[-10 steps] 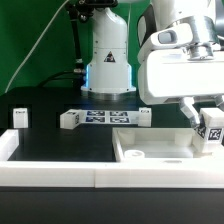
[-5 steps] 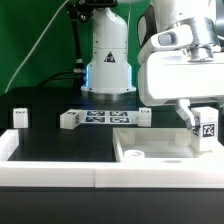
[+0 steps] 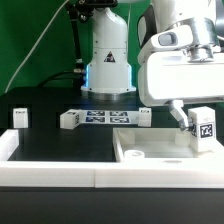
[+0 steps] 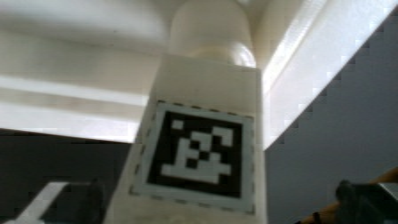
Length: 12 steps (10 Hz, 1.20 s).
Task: Assemble one leg
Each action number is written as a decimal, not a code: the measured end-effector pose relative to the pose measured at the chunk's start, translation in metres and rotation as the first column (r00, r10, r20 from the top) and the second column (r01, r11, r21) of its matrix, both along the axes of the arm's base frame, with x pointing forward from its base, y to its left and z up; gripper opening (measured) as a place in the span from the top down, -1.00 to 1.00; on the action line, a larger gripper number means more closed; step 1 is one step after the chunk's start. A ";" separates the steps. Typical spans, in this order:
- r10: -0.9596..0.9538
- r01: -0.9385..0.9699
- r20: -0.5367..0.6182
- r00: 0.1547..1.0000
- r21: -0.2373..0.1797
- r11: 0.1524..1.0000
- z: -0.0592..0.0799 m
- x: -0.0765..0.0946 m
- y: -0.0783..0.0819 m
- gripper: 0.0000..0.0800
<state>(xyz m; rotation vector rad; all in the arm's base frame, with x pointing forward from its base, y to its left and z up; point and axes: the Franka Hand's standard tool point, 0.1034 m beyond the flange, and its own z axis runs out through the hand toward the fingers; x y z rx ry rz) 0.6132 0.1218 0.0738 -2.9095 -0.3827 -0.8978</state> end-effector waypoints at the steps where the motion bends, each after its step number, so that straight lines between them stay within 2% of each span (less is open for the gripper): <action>1: 0.001 -0.001 0.000 1.000 -0.001 1.000 0.000 0.000 -0.001 -0.62; 2: 0.009 -0.010 -0.017 1.000 -0.013 1.000 0.006 0.001 -0.004 -0.62; 3: 0.016 -0.016 -0.025 1.000 -0.022 1.000 0.021 0.004 -0.008 -0.62; 4: 0.021 -0.023 -0.066 0.998 -0.031 0.999 0.029 0.003 -0.010 -0.62; 5: 0.020 -0.022 -0.051 0.999 -0.029 0.999 0.032 0.004 -0.010 -0.62; 6: 0.021 -0.022 -0.058 0.998 -0.029 0.999 0.028 0.003 -0.010 -0.62; 7: 0.028 -0.033 -0.139 0.990 -0.037 0.999 0.023 -0.001 -0.008 -0.62; 10: 0.027 -0.052 -0.371 0.928 -0.056 0.997 0.023 0.007 -0.014 -0.62; 12: 0.026 -0.071 -0.540 0.841 -0.063 0.996 0.022 0.006 -0.016 -0.62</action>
Offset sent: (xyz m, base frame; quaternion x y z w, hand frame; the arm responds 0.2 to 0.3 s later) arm 0.0014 -0.0135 0.0413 0.0179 -0.1415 -0.0315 0.9893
